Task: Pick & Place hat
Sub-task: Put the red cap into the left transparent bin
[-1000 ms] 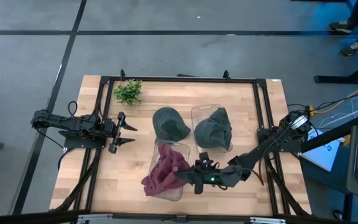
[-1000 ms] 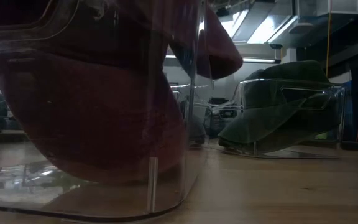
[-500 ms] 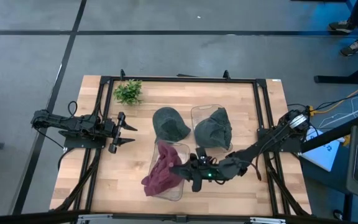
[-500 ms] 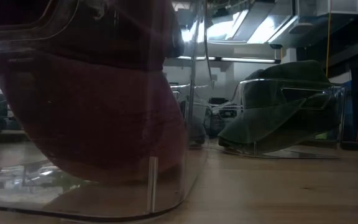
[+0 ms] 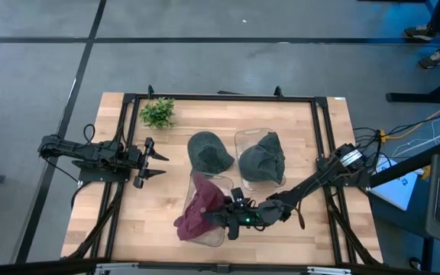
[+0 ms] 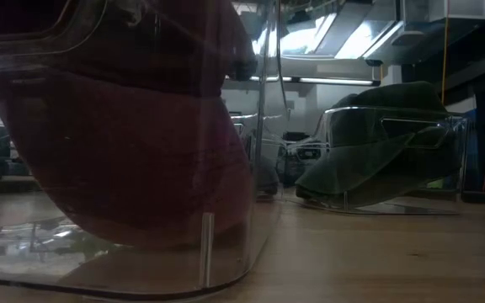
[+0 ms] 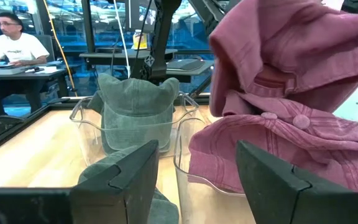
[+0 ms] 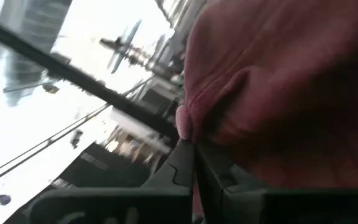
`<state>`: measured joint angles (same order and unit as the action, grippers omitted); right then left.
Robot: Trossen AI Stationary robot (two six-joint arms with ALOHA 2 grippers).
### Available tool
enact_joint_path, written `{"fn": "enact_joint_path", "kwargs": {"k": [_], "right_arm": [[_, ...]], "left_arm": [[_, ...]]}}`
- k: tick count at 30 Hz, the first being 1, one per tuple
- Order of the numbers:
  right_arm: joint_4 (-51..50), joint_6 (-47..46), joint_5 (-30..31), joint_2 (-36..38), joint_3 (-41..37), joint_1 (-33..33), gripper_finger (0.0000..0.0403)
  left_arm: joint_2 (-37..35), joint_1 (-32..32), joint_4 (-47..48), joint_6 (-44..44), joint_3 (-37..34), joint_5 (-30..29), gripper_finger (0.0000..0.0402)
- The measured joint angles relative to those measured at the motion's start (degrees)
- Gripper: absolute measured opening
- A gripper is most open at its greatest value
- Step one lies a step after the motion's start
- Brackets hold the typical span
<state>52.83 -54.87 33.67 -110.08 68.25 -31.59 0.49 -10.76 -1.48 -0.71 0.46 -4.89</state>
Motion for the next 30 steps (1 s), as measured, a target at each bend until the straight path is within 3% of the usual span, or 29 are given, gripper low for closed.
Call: {"fn": "enact_joint_path", "kwargs": {"k": [4, 14, 23, 30], "right_arm": [[-2.04, 1.76, 3.87, 0.00, 0.00, 0.34, 0.0021], [-10.90, 8.23, -0.09, 0.11, 0.00, 0.46, 0.0012], [-22.83, 6.85, -0.29, 0.20, 0.02, 0.46, 0.0011], [-24.69, 6.66, -0.39, 0.24, 0.04, 1.76, 0.0013]], "left_arm": [[0.00, 0.01, 0.00, -0.01, -0.01, 0.00, 0.0206], [-0.01, 0.01, 0.00, -0.01, 0.01, 0.00, 0.0209], [-0.01, 0.00, 0.00, -0.01, -0.01, 0.00, 0.0207], [0.00, 0.00, 0.00, 0.00, -0.01, 0.00, 0.0209]]}}
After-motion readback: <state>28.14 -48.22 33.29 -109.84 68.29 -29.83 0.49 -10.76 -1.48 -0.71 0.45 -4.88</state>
